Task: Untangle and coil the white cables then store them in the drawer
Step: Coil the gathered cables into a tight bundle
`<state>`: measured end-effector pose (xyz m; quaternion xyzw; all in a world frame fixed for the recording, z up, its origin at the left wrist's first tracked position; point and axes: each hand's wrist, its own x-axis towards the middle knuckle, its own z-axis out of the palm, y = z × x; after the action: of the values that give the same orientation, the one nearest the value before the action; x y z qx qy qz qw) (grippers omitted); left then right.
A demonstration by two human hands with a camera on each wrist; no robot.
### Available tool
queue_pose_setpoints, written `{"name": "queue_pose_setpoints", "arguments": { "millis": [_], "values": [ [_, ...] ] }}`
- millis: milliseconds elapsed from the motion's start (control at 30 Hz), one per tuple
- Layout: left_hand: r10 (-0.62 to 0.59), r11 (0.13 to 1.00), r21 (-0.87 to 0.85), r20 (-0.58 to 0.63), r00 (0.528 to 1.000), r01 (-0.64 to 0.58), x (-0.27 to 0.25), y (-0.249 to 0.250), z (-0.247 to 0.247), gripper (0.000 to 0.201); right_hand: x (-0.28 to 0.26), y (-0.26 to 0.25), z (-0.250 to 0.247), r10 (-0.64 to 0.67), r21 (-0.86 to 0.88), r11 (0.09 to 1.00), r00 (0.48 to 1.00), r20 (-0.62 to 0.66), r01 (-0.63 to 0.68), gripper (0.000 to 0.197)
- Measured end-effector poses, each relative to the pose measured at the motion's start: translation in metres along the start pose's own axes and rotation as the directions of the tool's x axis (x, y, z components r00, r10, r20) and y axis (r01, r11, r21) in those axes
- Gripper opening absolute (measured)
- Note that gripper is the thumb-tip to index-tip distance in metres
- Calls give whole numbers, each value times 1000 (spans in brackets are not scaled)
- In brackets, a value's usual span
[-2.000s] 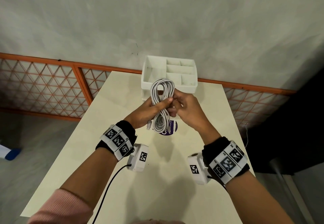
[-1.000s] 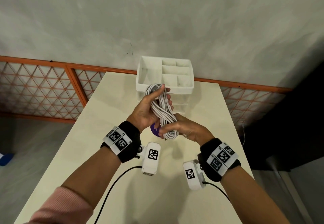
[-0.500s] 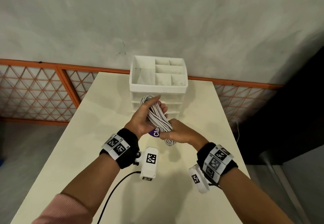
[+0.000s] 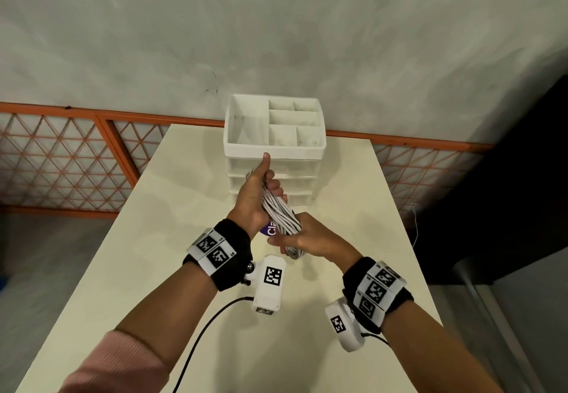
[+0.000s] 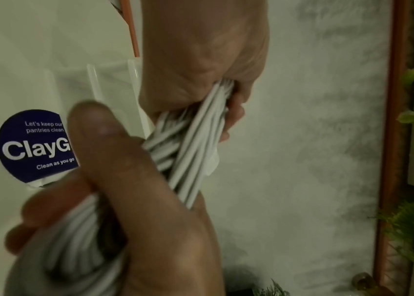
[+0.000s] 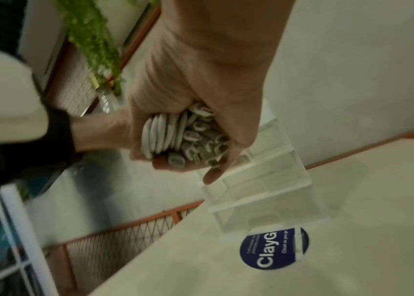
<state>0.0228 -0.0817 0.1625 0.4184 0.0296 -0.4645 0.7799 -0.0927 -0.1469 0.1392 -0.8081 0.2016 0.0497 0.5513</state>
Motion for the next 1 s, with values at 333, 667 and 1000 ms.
{"name": "queue_pose_setpoints", "arguments": {
  "millis": [333,667,1000],
  "values": [
    [-54,999,-10,-103,993,54,8,-18,-9,44,-1,14,3,-8,-454,888,985,-175,-73,14],
    [-35,996,-80,-116,993,26,9,-19,-3,46,1,13,13,-132,-640,752,914,-383,-159,28],
    [-99,995,4,-127,987,100,37,-28,-10,43,16,32,9,-90,-562,821,951,-295,-96,29]
  ]
}}
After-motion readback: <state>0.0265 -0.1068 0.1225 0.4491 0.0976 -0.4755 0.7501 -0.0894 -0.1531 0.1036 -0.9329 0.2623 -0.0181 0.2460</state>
